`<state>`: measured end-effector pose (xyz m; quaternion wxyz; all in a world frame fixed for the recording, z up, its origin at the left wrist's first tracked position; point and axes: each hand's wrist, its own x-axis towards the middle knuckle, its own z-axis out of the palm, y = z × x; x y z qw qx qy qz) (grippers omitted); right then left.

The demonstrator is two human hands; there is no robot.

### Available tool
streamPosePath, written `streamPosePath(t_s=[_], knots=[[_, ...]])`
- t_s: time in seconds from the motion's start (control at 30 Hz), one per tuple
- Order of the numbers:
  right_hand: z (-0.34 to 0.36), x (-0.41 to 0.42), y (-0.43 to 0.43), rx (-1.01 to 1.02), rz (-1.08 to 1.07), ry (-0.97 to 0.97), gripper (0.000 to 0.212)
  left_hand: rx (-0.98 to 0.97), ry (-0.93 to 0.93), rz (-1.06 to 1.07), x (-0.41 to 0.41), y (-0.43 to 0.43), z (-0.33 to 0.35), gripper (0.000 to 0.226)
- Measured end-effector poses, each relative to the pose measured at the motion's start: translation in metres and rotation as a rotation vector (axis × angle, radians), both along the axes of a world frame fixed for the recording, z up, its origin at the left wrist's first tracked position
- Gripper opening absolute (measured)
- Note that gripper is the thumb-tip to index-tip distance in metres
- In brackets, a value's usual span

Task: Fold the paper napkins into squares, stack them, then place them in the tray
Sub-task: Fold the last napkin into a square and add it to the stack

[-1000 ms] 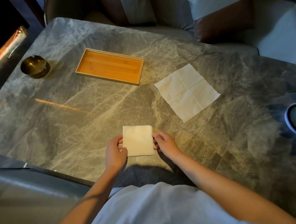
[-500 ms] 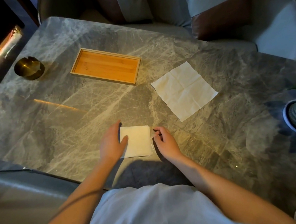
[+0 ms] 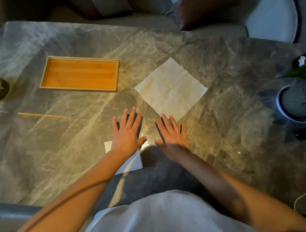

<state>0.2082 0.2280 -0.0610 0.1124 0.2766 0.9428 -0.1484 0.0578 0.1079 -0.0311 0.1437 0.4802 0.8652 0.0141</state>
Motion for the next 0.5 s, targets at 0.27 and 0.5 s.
streamPosePath(t_s=[0.27,0.5], knots=[[-0.001,-0.009,0.045,0.019,-0.097,-0.015,0.070,-0.080,-0.007,-0.115,-0.020,0.063,-0.003,0.089],[0.008,-0.032,0.067,0.015,-0.133,0.055,0.067,-0.135,-0.116,-0.127,-0.060,0.115,-0.012,0.088]])
